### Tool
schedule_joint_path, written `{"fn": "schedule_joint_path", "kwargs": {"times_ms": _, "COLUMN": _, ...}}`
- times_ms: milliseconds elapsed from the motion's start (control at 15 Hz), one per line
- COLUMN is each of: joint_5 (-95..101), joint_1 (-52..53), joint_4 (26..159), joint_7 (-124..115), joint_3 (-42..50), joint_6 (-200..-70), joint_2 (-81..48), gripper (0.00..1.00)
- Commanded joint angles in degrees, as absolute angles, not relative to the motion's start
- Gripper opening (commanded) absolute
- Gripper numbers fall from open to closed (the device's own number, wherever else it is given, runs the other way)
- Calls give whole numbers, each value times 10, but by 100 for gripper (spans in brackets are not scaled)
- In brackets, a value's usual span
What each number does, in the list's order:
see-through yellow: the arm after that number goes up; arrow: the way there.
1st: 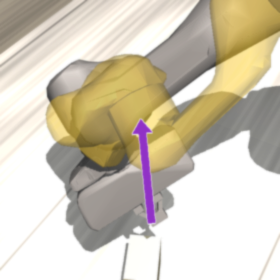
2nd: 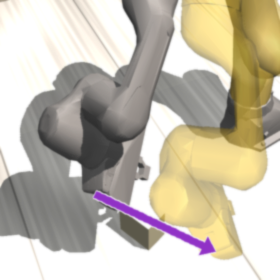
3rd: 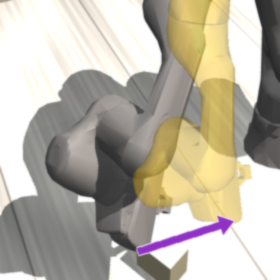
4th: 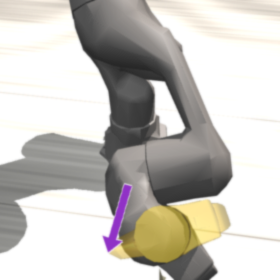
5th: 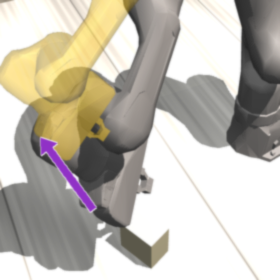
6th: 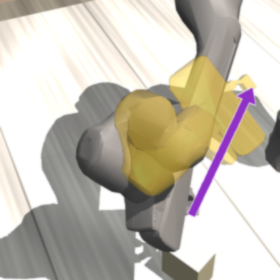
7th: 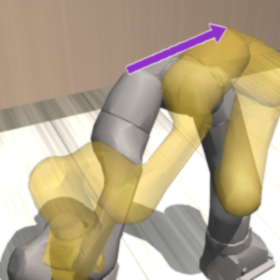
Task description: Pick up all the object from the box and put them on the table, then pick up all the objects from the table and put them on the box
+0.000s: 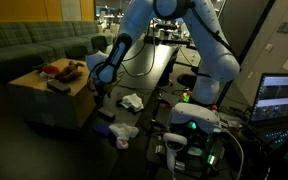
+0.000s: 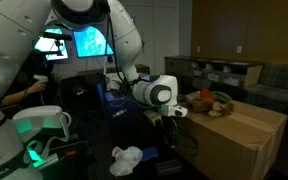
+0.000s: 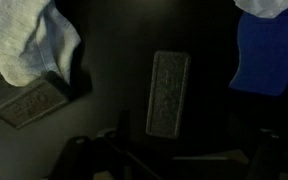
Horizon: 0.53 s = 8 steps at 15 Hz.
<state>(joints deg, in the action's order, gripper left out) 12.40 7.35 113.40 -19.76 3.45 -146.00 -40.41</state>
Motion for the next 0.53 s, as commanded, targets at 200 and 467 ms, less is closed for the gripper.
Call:
{"fn": "schedule_joint_path", "kwargs": {"times_ms": 200, "joint_5": 106, "joint_1": 104, "joint_4": 1166, "joint_7": -189, "joint_3": 27, "joint_6": -1486, "joint_2": -381, "gripper": 100}}
{"fn": "schedule_joint_path", "kwargs": {"times_ms": 467, "joint_5": 88, "joint_1": 116, "joint_4": 1183, "joint_7": -182, "joint_3": 0, "joint_6": -1522, "joint_2": -384, "gripper": 100}}
